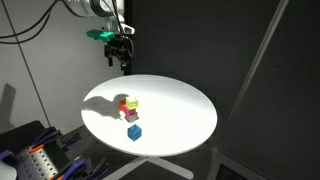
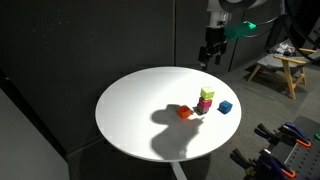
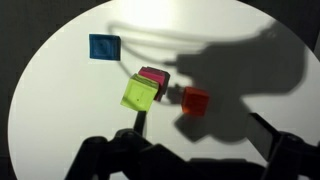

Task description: Put the pink block on the grey block and then put the yellow block on the pink bock

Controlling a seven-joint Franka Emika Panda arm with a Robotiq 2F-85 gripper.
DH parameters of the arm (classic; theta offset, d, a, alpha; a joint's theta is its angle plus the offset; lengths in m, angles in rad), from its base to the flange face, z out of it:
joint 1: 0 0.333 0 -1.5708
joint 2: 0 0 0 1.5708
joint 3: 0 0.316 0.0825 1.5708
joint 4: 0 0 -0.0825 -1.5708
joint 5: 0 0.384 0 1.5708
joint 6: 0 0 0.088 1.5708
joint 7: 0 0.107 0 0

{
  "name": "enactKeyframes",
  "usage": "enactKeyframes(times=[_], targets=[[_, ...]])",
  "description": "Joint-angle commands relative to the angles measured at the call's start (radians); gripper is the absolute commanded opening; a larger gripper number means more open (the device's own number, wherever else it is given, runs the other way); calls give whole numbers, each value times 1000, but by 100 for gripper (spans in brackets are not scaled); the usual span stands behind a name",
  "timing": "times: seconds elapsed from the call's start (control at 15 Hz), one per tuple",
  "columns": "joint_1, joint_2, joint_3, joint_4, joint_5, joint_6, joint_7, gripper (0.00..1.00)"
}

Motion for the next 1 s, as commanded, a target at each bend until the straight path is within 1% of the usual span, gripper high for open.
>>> enactKeyframes(times=[0.0,0.53,0.6,0.93], targets=[[4,-91,11,-62,25,10,-11,100],[-7,-186,13,-116,55,-11,93,100],[-4,-146,17,-91,41,-1,66,100],[-7,-162,17,-102,42,-2,79,100]])
